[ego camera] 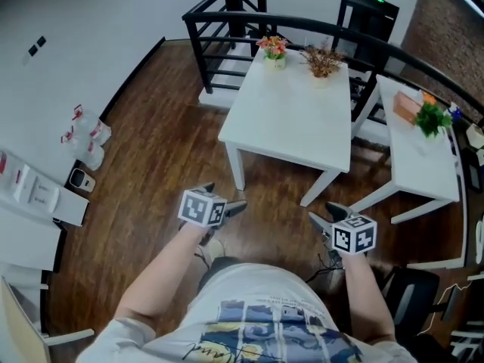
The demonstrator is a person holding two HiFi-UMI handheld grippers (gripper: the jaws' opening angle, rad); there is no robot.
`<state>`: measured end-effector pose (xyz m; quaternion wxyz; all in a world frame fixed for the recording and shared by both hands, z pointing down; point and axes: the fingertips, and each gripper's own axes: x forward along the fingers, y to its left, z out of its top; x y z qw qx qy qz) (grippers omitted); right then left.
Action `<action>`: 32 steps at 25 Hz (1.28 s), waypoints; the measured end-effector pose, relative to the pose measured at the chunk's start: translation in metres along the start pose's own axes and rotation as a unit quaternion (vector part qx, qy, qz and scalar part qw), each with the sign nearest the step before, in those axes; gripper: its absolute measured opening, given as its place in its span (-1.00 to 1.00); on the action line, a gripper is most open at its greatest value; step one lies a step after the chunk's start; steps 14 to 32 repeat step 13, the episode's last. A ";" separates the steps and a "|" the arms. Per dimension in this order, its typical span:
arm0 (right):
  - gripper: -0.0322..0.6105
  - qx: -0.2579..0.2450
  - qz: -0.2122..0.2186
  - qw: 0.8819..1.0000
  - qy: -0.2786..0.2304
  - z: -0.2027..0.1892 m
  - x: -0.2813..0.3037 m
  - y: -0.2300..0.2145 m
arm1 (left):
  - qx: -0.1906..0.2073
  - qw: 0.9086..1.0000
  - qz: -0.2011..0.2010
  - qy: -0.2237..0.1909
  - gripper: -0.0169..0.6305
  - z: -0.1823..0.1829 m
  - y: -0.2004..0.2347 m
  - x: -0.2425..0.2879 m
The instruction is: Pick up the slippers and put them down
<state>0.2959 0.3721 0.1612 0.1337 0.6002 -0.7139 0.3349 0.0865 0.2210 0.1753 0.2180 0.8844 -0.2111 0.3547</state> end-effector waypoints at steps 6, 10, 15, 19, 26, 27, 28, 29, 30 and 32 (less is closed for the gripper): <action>-0.02 -0.005 0.006 1.000 0.001 -0.008 -0.002 0.013 | -0.005 1.000 -0.002 -0.003 0.62 -0.012 -0.006 -0.011; -0.02 -0.008 0.012 1.000 0.004 -0.012 -0.007 0.018 | -0.010 1.000 0.002 -0.004 0.62 -0.017 -0.009 -0.017; -0.02 -0.009 0.012 1.000 0.004 -0.015 -0.010 0.017 | -0.010 1.000 0.003 -0.006 0.62 -0.019 -0.013 -0.018; -0.02 -0.009 0.012 1.000 0.004 -0.015 -0.010 0.017 | -0.010 1.000 0.003 -0.006 0.62 -0.019 -0.013 -0.018; -0.02 -0.009 0.012 1.000 0.004 -0.015 -0.010 0.017 | -0.010 1.000 0.003 -0.006 0.62 -0.019 -0.013 -0.018; -0.02 -0.009 0.012 1.000 0.004 -0.015 -0.010 0.017 | -0.010 1.000 0.003 -0.006 0.62 -0.019 -0.013 -0.018; -0.02 -0.009 0.012 1.000 0.004 -0.015 -0.010 0.017 | -0.010 1.000 0.003 -0.006 0.62 -0.019 -0.013 -0.018; -0.02 -0.009 0.012 1.000 0.004 -0.015 -0.010 0.017 | -0.010 1.000 0.003 -0.006 0.62 -0.019 -0.013 -0.018; -0.02 -0.009 0.012 1.000 0.004 -0.015 -0.010 0.017 | -0.010 1.000 0.003 -0.006 0.62 -0.019 -0.013 -0.018; -0.02 -0.009 0.012 1.000 0.004 -0.015 -0.010 0.017 | -0.010 1.000 0.003 -0.006 0.62 -0.019 -0.013 -0.018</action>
